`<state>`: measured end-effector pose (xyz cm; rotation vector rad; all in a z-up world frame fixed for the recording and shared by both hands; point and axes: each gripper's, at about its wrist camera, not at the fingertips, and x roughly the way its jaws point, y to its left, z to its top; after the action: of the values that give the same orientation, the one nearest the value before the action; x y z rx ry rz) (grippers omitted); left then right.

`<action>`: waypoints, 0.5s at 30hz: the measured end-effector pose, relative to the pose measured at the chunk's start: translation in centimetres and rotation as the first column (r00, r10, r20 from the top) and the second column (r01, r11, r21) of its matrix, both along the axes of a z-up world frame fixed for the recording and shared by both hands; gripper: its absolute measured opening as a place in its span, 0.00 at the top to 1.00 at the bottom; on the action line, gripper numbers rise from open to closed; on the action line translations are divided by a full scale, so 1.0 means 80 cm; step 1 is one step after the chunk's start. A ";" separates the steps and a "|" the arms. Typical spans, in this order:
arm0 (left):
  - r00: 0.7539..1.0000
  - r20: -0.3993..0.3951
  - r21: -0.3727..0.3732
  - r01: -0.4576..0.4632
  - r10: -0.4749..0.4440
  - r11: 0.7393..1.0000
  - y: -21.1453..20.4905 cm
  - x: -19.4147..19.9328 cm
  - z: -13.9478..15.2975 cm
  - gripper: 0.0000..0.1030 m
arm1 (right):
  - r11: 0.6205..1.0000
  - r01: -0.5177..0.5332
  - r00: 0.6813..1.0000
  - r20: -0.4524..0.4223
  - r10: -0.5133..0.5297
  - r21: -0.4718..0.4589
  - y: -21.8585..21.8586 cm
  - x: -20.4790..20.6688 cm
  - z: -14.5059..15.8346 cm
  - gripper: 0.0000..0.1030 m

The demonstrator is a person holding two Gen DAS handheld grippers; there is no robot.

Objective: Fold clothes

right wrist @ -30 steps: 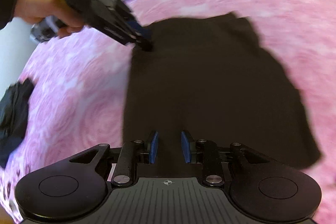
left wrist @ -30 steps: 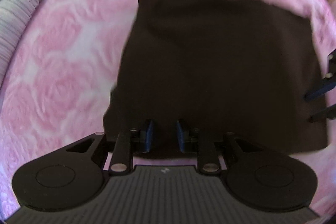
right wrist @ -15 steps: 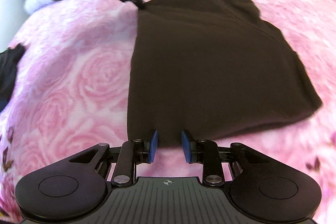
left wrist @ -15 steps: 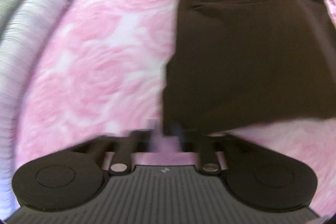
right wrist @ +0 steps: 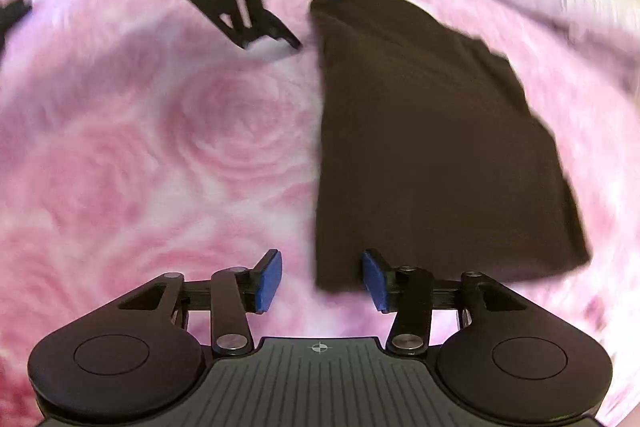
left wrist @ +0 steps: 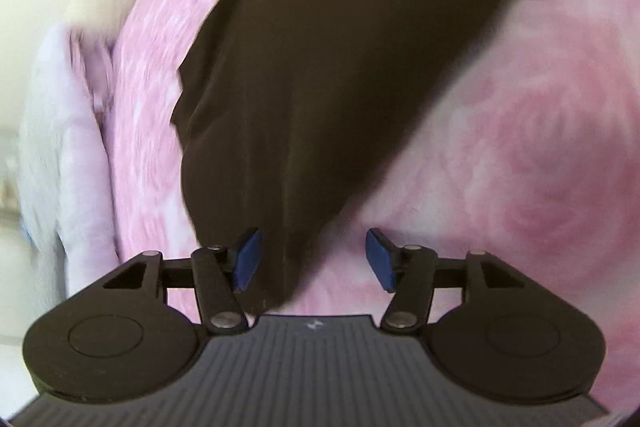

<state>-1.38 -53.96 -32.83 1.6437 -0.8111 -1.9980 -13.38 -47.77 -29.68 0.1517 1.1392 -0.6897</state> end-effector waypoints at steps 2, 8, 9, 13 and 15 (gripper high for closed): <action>0.999 0.000 -0.069 0.039 -0.039 0.997 -0.005 -0.002 -0.007 0.36 | 0.998 -0.036 0.999 -0.038 0.034 -0.058 0.000 0.008 -0.012 0.52; 0.998 0.068 -0.061 -0.004 0.009 0.998 -0.043 -0.003 -0.008 0.87 | 0.988 -0.083 0.992 -0.103 0.069 -0.133 -0.012 0.005 -0.013 0.88; 0.997 0.077 -0.049 -0.003 0.006 0.999 -0.042 -0.001 -0.002 0.89 | 0.988 -0.087 0.992 -0.098 0.075 -0.125 -0.015 -0.001 -0.009 0.90; 0.999 0.021 -0.004 -0.041 0.041 0.999 -0.011 -0.003 0.045 0.93 | 0.981 -0.134 0.986 -0.114 0.118 -0.143 -0.020 -0.040 0.029 0.91; 0.998 -0.018 0.034 -0.057 0.057 0.998 0.024 -0.012 0.074 0.93 | 0.973 -0.159 0.980 -0.148 0.134 -0.167 -0.013 -0.070 0.052 0.91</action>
<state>-2.31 -52.00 -26.95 1.6448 -0.7198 -1.9950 -18.99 -48.77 -25.49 -0.1321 1.1994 -0.6735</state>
